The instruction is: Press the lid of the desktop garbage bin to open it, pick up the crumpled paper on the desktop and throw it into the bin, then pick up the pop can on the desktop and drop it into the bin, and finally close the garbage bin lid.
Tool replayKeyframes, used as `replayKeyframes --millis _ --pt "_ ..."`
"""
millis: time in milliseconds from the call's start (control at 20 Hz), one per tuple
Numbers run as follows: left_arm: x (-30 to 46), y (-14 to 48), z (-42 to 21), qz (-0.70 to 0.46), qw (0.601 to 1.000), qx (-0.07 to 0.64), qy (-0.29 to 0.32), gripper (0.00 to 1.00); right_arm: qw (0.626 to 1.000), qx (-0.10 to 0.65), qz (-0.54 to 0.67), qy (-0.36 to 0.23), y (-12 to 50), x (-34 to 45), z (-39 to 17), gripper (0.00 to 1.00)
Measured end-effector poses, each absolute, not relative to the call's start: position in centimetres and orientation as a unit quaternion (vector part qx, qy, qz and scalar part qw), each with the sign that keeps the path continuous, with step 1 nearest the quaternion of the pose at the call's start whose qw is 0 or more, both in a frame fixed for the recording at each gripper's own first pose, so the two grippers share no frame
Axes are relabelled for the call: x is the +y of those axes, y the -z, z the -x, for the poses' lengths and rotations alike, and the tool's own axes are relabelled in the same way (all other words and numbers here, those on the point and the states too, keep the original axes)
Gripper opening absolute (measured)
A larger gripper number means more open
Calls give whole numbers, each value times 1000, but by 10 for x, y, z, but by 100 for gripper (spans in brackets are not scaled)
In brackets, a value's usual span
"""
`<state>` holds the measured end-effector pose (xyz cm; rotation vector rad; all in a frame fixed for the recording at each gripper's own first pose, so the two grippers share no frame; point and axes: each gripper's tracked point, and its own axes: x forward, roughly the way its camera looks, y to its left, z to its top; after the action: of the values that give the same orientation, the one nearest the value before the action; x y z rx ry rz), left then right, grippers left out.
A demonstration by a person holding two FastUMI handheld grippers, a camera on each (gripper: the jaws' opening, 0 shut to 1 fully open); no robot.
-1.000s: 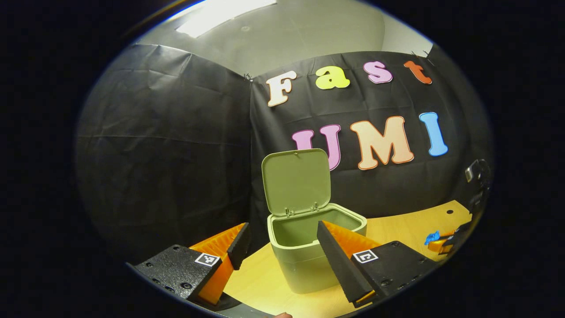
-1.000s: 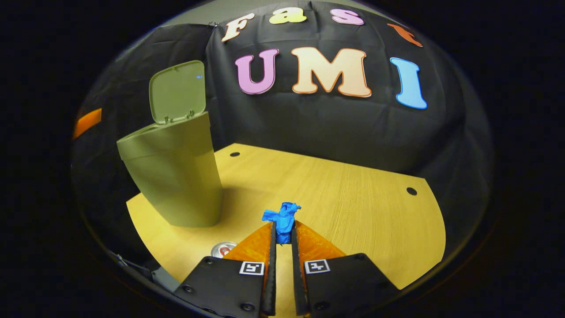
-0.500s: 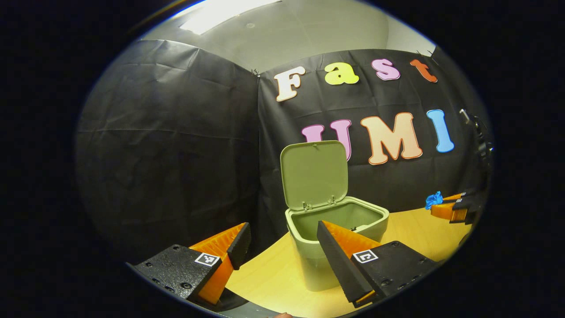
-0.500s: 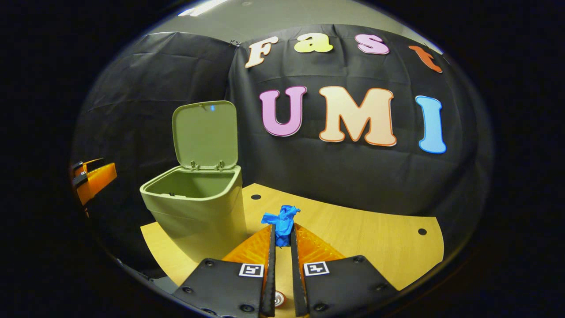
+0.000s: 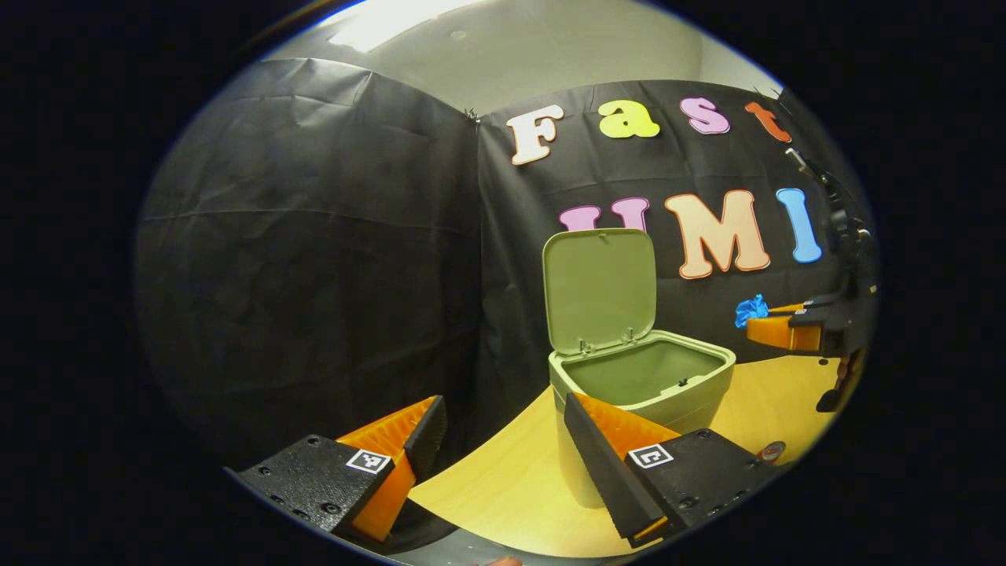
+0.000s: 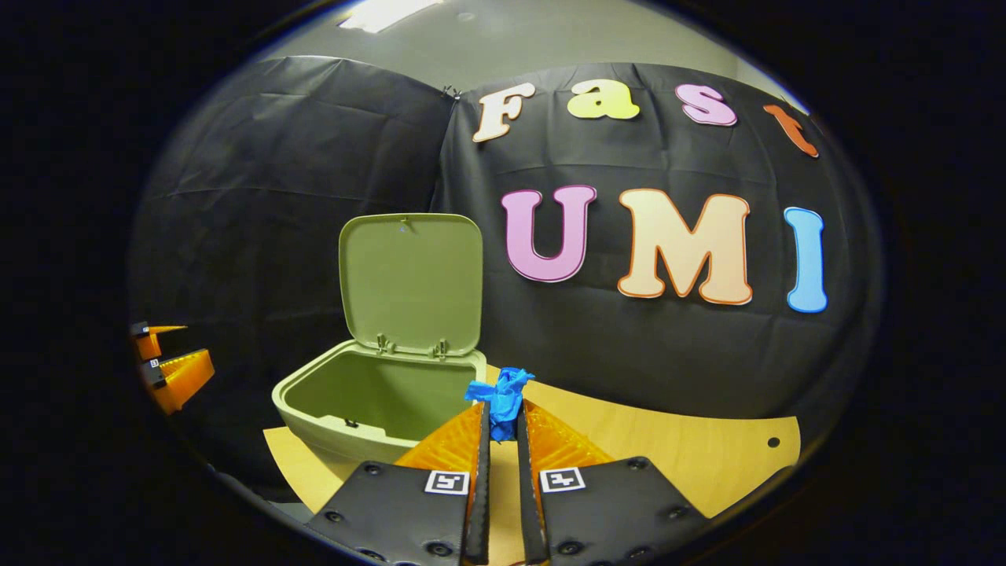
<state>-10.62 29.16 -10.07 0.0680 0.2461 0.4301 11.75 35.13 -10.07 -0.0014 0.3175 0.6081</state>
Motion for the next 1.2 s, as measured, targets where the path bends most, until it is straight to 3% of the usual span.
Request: replayKeyframes --millis 300,400,500,850,1200 --pt "304 111 113 -29 965 134 -225 94 926 168 25 -337 119 407 -113 18" --pt "301 112 114 -30 966 135 -221 94 917 190 27 -348 132 415 -106 59" --pt "293 111 111 -29 968 132 -212 94 927 165 16 -336 120 406 -109 100" --pt "239 106 77 -17 980 118 -159 94 950 115 10 -289 90 327 -117 99" --pt "156 97 41 -11 991 106 -81 94 966 113 7 -232 89 227 -117 98"
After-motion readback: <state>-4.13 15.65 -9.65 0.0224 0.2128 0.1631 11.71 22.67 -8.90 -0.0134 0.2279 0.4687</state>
